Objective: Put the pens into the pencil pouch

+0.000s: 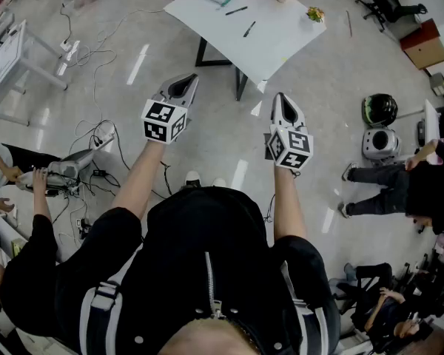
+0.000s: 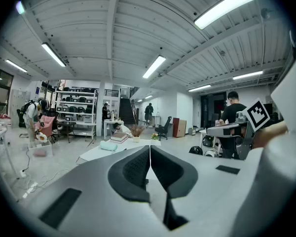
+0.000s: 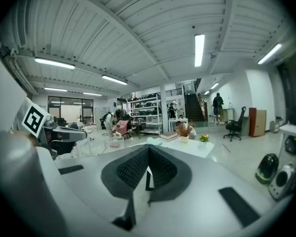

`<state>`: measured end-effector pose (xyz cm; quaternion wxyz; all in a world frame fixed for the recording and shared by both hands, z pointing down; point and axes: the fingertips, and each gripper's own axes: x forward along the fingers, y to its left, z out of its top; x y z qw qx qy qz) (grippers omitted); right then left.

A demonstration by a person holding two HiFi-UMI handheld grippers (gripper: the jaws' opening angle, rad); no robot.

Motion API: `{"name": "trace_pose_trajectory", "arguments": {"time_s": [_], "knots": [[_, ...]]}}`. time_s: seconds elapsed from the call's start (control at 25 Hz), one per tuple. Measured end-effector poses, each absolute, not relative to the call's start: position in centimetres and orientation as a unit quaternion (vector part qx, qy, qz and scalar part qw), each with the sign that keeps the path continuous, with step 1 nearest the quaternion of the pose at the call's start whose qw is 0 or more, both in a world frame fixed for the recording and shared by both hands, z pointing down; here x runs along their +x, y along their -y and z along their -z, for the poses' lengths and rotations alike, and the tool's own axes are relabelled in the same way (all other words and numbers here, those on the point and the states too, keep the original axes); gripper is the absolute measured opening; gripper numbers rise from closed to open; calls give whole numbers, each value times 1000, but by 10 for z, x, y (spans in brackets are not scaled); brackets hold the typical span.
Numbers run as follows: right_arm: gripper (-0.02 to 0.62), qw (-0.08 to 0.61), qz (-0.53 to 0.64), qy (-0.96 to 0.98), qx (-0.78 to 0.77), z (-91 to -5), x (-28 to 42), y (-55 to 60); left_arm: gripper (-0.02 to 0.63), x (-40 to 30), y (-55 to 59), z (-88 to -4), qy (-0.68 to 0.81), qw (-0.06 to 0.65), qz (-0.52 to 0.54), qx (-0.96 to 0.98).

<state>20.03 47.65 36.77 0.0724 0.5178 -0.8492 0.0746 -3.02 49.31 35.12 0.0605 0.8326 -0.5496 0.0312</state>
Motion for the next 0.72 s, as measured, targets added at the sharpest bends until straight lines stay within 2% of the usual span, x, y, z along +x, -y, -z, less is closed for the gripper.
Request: {"name": "trace_pose_trajectory", "arguments": {"time_s": [0.28, 0.4, 0.44, 0.56, 0.64, 0.72], "knots": [[23, 74, -74, 855, 508, -371, 193, -485, 28, -32, -513, -358, 542, 73, -33, 836], [82, 79, -62, 857, 505, -370, 191, -487, 30, -34, -519, -365, 544, 73, -33, 835], [105, 79, -60, 858, 504, -370, 191, -487, 46, -36, -518, -365, 547, 74, -30, 833], [163, 76, -59, 861, 500, -369, 192, -488, 206, -40, -515, -364, 558, 78, -17, 826], [189, 75, -59, 861, 499, -371, 194, -489, 242, -37, -515, -363, 560, 77, -16, 825], [203, 76, -58, 862, 498, -373, 195, -491, 249, -33, -515, -364, 559, 76, -19, 825]]}}
